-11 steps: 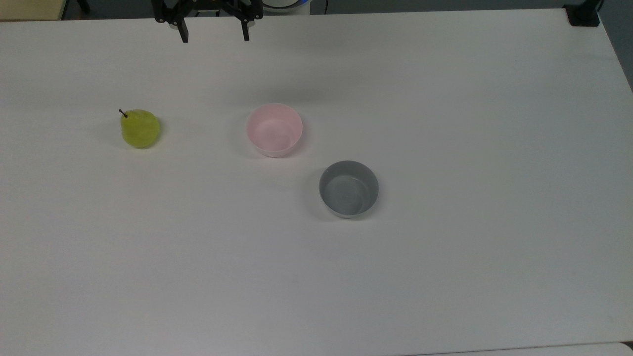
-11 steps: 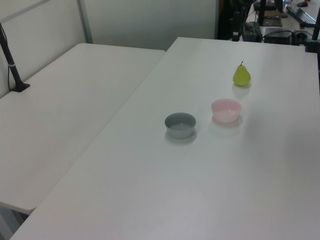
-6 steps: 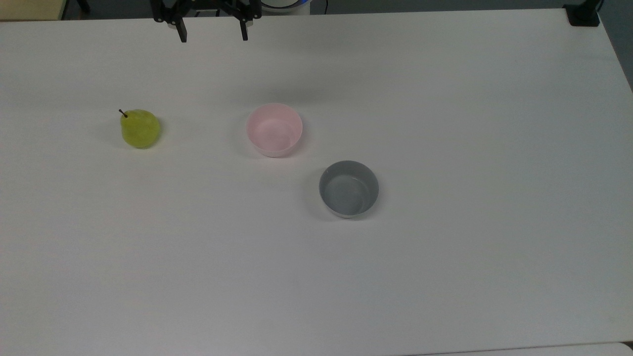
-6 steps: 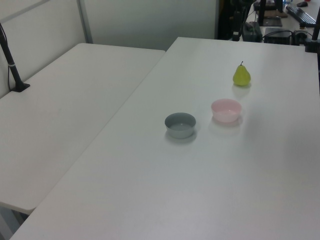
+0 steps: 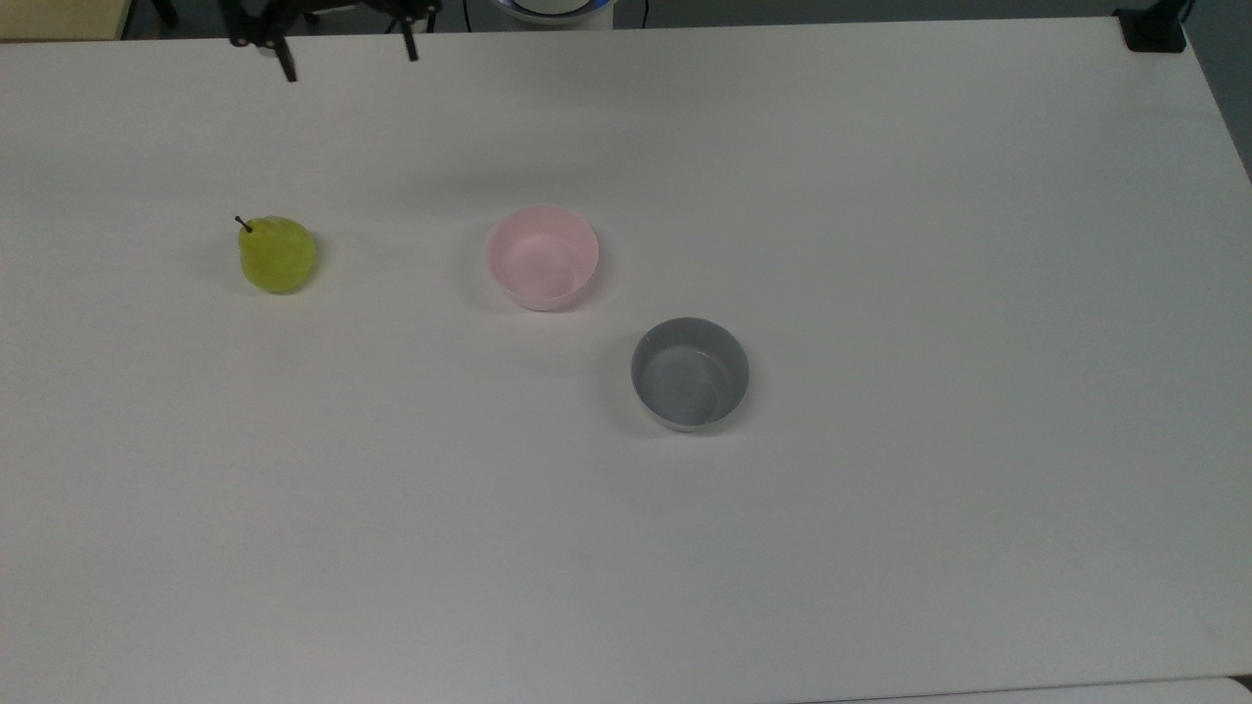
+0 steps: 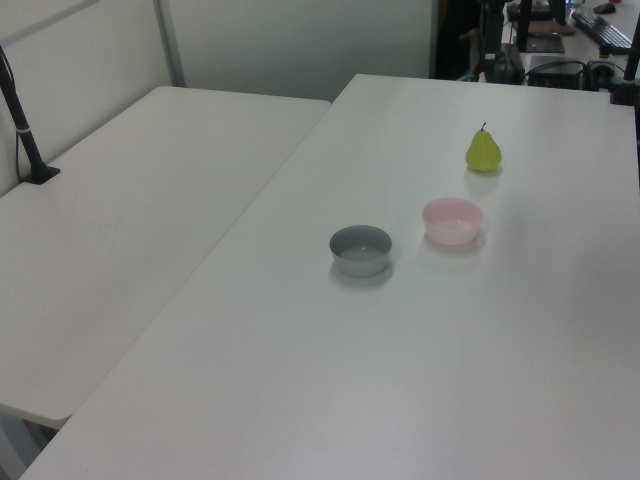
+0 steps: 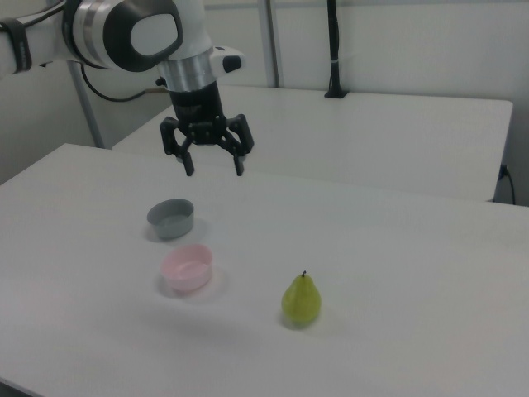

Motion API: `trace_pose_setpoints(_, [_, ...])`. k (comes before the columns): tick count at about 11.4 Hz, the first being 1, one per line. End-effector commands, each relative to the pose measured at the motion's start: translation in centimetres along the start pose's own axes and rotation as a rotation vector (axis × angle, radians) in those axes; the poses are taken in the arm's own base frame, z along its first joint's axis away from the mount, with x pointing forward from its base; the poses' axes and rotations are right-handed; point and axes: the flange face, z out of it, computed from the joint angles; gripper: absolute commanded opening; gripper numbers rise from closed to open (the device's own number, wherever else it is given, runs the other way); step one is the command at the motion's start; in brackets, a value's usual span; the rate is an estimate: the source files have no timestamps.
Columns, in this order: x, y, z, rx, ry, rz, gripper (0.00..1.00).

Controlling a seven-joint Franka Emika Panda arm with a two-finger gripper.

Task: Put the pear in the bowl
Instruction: 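Move the open gripper over the yellow-green pear and lower it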

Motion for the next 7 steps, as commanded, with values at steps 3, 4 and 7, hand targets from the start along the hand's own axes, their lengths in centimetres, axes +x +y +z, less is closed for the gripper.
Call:
trace_pose_setpoints(3, [-2.7, 5.4, 3.5, -0.089, -0.056, 0.029, 1.00])
trace_pose_setpoints(4, [-3.0, 6.9, 5.5, -0.094, -0.037, 0.051, 1.00])
trace_pose_setpoints(7, [-2.5, 8.3, 10.3, -0.104, -0.004, 0.074, 1.00])
